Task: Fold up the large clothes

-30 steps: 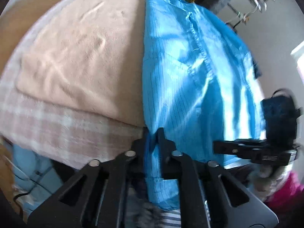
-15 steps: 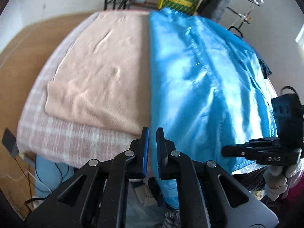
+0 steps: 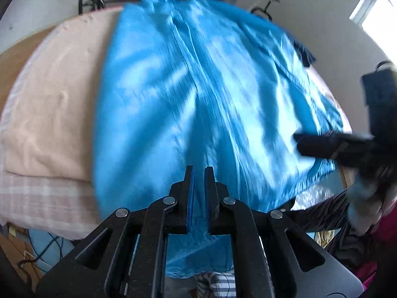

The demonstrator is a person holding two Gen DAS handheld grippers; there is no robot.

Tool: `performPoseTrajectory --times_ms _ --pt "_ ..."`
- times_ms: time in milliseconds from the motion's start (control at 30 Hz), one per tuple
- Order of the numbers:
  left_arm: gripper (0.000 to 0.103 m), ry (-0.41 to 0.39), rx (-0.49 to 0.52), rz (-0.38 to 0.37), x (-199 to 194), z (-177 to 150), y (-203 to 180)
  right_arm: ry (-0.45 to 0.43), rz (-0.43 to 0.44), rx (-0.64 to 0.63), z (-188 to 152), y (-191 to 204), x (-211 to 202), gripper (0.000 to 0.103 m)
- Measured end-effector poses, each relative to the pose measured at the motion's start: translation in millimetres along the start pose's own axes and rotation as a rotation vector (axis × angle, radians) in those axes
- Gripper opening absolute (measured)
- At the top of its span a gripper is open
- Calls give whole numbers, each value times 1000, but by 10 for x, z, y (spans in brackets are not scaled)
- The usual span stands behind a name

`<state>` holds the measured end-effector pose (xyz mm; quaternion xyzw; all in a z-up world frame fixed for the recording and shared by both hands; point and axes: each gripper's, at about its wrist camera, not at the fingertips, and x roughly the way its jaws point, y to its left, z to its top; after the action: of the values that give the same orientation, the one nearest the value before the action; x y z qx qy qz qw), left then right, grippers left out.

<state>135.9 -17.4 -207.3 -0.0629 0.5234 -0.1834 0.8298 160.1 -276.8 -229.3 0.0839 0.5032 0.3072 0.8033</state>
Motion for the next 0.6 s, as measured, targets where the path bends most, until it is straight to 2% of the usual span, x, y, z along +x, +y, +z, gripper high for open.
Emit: performPoseTrajectory --times_ms 100,267,300,367,467,533,600 --pt "4 69 23 6 177 -55 -38 -44 -46 43 -28 -315 -239 33" --pt "4 70 57 47 153 -17 -130 -137 -120 129 -87 -785 -658 35" --pt "4 56 39 40 94 28 -147 -158 -140 140 -90 -870 -760 43" --pt "4 22 23 21 -11 115 -164 -209 -190 157 -75 -1028 -970 50" --pt "5 -50 7 -14 -262 327 -289 -290 -270 190 -44 -1328 -1343 50" --pt "13 -80 4 -30 -388 465 -400 -315 -326 218 27 -1501 -1546 50" --pt "40 -110 5 -61 -517 598 -533 -327 -387 258 91 -1736 -1726 50"
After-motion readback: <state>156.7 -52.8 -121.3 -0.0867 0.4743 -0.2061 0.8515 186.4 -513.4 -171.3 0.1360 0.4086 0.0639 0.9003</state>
